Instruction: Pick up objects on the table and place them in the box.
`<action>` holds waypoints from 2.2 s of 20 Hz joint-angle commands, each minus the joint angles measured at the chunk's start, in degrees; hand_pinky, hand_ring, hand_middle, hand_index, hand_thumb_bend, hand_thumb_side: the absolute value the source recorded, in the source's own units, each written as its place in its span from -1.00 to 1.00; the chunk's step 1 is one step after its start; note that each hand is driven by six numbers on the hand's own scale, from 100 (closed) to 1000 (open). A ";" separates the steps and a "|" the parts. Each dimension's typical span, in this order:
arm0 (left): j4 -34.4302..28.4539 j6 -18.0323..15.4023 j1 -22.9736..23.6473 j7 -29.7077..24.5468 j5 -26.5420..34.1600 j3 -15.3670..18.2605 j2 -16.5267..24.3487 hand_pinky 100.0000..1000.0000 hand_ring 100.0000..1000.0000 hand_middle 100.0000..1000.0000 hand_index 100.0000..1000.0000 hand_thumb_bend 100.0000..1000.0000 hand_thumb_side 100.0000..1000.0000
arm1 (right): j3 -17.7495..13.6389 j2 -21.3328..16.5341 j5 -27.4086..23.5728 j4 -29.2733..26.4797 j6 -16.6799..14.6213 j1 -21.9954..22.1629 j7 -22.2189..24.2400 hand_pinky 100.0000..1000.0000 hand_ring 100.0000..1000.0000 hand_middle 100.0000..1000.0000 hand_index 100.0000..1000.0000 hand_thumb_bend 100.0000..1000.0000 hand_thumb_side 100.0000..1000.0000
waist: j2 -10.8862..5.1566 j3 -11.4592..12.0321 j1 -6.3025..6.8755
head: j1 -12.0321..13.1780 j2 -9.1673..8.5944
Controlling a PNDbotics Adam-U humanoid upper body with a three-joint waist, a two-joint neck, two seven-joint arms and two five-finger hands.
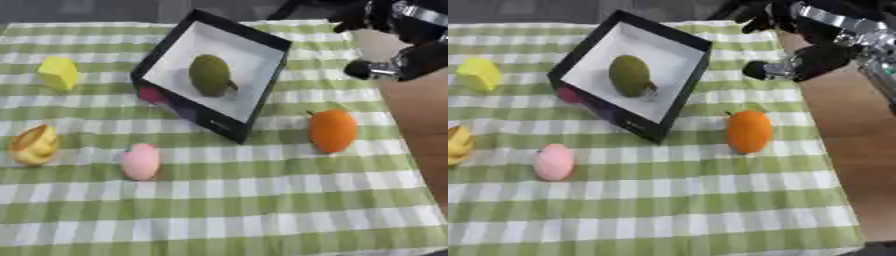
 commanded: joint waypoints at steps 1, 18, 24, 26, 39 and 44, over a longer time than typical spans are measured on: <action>-0.71 0.02 0.00 -0.21 -0.27 0.04 1.42 0.96 0.26 0.41 0.58 -0.59 0.54 | -0.82 -7.30 -0.85 -2.20 -0.41 1.28 1.09 0.91 0.74 0.74 0.73 -0.04 -0.43 | -1.62 0.09 -0.75 | 0.02 -0.15; -0.76 0.05 -0.18 -0.31 -0.10 -0.15 1.42 0.96 0.26 0.42 0.57 -0.59 0.54 | 0.73 -9.40 6.15 -7.10 2.25 7.50 1.53 0.85 0.68 0.64 0.70 -0.13 -0.99 | -1.07 0.13 -0.64 | 1.07 -0.15; -0.72 0.06 -0.35 -0.59 0.04 -0.42 1.31 0.96 0.26 0.42 0.57 -0.60 0.54 | 4.21 -7.94 12.37 -6.27 3.21 6.06 1.08 0.82 0.64 0.60 0.67 -0.11 -0.97 | -0.70 0.85 -0.40 | 0.55 -0.15; -0.70 0.05 -0.37 -0.61 0.09 -0.44 1.29 0.96 0.26 0.42 0.57 -0.60 0.54 | 5.32 -7.26 14.04 -5.68 3.25 5.71 1.39 0.82 0.64 0.59 0.66 -0.10 -0.96 | -0.57 1.01 -0.34 | 0.47 -0.15; -0.71 0.05 -0.75 -0.91 0.35 -0.70 0.93 0.97 0.27 0.42 0.57 -0.60 0.55 | 8.31 -1.80 23.55 2.27 2.12 5.07 3.67 0.80 0.59 0.37 0.72 -0.09 -0.96 | 0.36 1.56 -0.05 | 0.06 -0.15; -0.73 0.08 -0.93 -1.05 0.41 -0.82 0.81 0.97 0.27 0.42 0.57 -0.60 0.56 | 8.92 0.02 26.96 5.95 1.00 4.86 3.52 0.80 0.59 0.38 0.76 -0.09 -0.96 | 0.64 1.81 -0.03 | -0.03 -0.15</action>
